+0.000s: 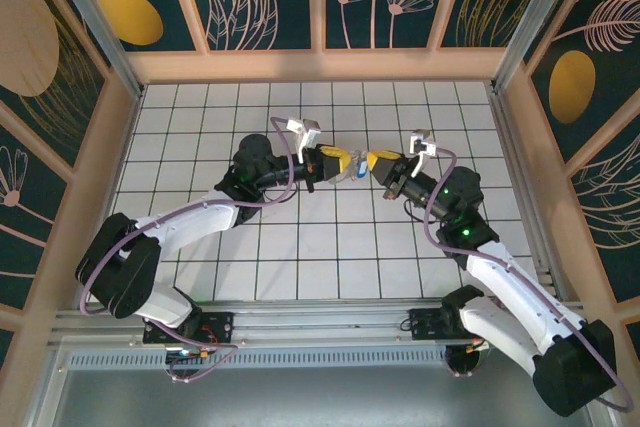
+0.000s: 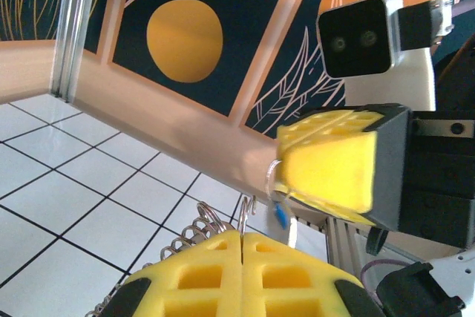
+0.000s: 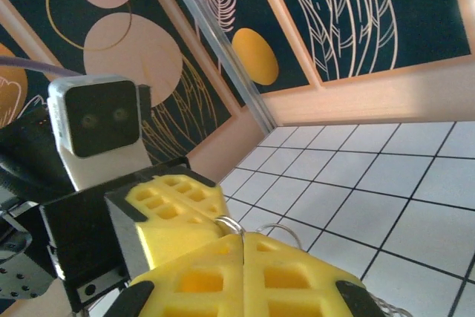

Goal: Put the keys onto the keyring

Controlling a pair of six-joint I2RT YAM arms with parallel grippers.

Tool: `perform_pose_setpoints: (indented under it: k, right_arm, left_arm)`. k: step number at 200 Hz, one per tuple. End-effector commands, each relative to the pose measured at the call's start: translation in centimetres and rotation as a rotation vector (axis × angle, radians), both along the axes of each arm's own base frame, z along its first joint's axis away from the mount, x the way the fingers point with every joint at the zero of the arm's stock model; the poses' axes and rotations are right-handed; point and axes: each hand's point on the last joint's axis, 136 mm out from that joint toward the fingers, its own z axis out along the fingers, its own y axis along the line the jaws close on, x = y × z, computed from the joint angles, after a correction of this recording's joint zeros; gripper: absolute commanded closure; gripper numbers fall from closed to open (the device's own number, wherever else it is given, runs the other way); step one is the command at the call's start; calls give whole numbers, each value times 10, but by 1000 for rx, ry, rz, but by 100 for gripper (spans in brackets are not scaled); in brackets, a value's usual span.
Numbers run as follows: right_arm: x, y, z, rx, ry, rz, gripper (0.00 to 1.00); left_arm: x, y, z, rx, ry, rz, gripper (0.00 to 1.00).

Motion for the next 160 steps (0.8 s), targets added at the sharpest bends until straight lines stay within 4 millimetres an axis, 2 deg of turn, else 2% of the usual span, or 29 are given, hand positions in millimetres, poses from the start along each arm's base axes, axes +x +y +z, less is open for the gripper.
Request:
perform_pose_setpoints:
  k: [1,51,82,160]
  right_arm:
    - [-5,3,33,20,-107,0,100]
    - [-3,15,31,-14,-112,8,100]
    - [-2,24,22,-39,-91,23,100]
    - [2,10,6,-77,-66,-55,100]
  left_arm:
    - [-3,-7,13,-20,-42,-31,100]
    - [-5,-9,13,-19,-41,-40,100]
    - [-5,-9,14,-21,-45,-38,100]
    - [-4,-8,15,-15,-57,-24,100]
